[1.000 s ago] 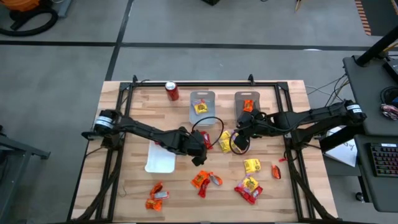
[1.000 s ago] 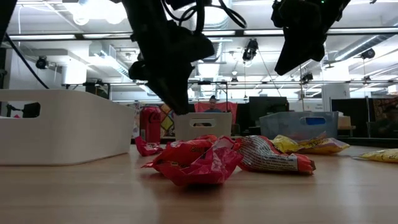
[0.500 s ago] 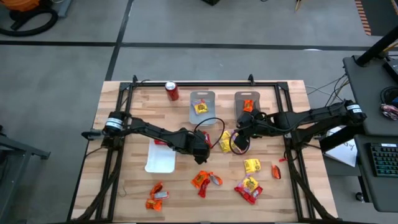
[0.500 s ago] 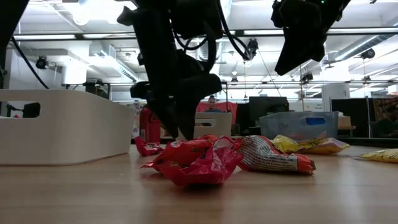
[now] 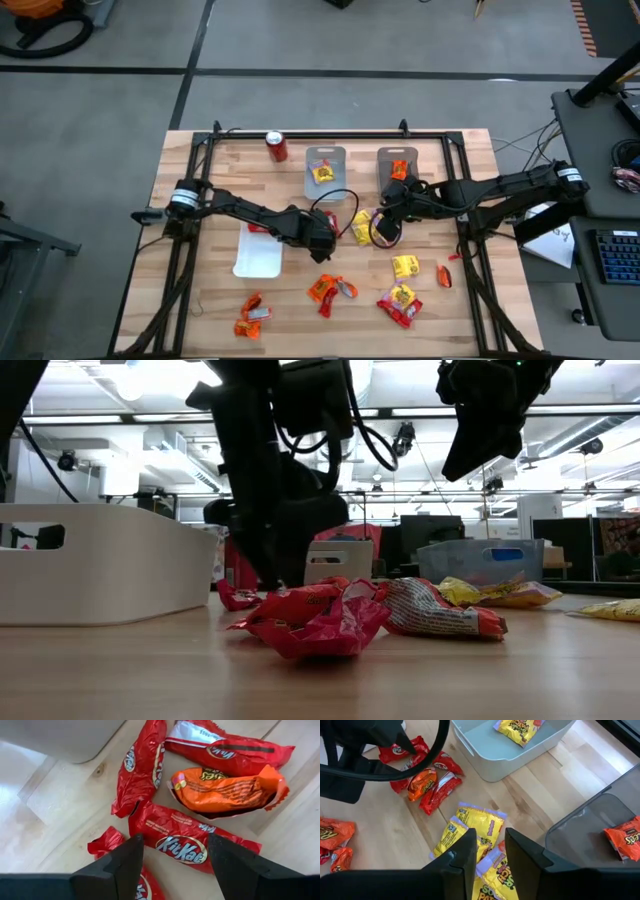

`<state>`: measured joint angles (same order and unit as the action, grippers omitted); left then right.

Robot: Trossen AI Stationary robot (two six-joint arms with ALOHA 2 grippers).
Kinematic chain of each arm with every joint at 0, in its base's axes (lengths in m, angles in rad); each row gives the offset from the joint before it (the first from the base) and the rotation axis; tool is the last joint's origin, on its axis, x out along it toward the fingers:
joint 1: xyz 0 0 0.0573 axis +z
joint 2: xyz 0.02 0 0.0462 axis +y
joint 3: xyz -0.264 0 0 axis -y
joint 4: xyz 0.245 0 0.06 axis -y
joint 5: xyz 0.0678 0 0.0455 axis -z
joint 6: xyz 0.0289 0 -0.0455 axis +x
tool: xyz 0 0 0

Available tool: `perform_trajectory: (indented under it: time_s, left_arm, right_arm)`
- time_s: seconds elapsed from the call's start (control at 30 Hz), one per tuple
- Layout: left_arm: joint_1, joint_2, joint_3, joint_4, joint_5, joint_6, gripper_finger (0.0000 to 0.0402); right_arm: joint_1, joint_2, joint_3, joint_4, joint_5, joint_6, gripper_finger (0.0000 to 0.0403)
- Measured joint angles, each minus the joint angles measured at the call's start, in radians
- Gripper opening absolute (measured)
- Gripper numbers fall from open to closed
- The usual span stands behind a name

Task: Sort candy
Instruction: Put the red candy into the white bin

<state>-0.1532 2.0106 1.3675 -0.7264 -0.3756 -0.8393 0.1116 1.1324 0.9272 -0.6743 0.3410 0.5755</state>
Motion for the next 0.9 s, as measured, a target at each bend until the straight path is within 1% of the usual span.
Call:
perform_trajectory:
  time_s: [0.27, 0.33, 0.43, 0.6, 0.9]
  left_arm:
    - [0.000, 0.000, -0.014, 0.054, 0.010, 0.067, 0.0203]
    - [0.000, 0.000, -0.028, 0.078, 0.036, 0.083, 0.0198]
    - [0.001, -0.003, -0.045, 0.096, 0.043, 0.101, 0.0183]
    - [0.000, -0.003, -0.045, 0.090, 0.048, 0.145, 0.0139]
    - [-0.001, -0.003, -0.040, 0.086, 0.052, 0.185, 0.0031]
  right_arm:
    - [0.000, 0.000, 0.000, 0.003, 0.000, 0.000, 0.0093]
    - [0.000, 0.000, 0.000, 0.004, 0.000, 0.000, 0.0091]
    - [0.000, 0.000, 0.000, 0.004, 0.000, 0.000, 0.0089]
    - [0.000, 0.000, 0.000, 0.004, 0.000, 0.000, 0.0090]
    - [0.000, 0.000, 0.000, 0.004, 0.000, 0.000, 0.0086]
